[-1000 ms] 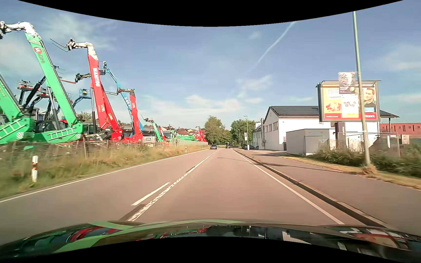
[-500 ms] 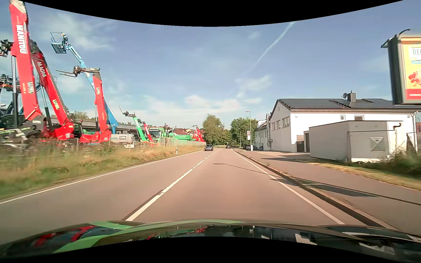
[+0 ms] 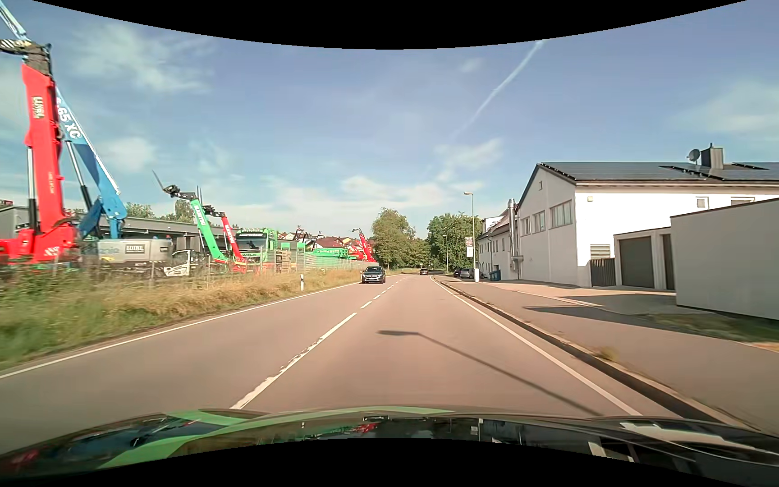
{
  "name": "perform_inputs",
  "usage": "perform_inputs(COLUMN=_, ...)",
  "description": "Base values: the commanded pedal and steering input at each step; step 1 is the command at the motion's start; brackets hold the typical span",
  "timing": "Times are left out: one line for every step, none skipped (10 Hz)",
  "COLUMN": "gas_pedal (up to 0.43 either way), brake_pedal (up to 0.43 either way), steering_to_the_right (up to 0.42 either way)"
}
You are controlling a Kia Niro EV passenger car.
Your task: Follow the waypoints while adhering to traffic rules and regulations
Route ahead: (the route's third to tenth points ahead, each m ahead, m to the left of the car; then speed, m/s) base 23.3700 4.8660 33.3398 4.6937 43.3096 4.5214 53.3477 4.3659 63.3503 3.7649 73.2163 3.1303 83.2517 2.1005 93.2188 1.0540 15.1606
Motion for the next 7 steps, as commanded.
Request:
perform_inputs(gas_pedal=0.209, brake_pedal=0.0, steering_to_the_right=-0.001)
perform_inputs(gas_pedal=0.209, brake_pedal=0.0, steering_to_the_right=-0.001)
perform_inputs(gas_pedal=0.209, brake_pedal=0.0, steering_to_the_right=-0.001)
perform_inputs(gas_pedal=0.209, brake_pedal=0.0, steering_to_the_right=-0.001)
perform_inputs(gas_pedal=0.22, brake_pedal=0.0, steering_to_the_right=-0.001)
perform_inputs(gas_pedal=0.22, brake_pedal=0.0, steering_to_the_right=-0.001)
perform_inputs(gas_pedal=0.22, brake_pedal=0.0, steering_to_the_right=-0.001)
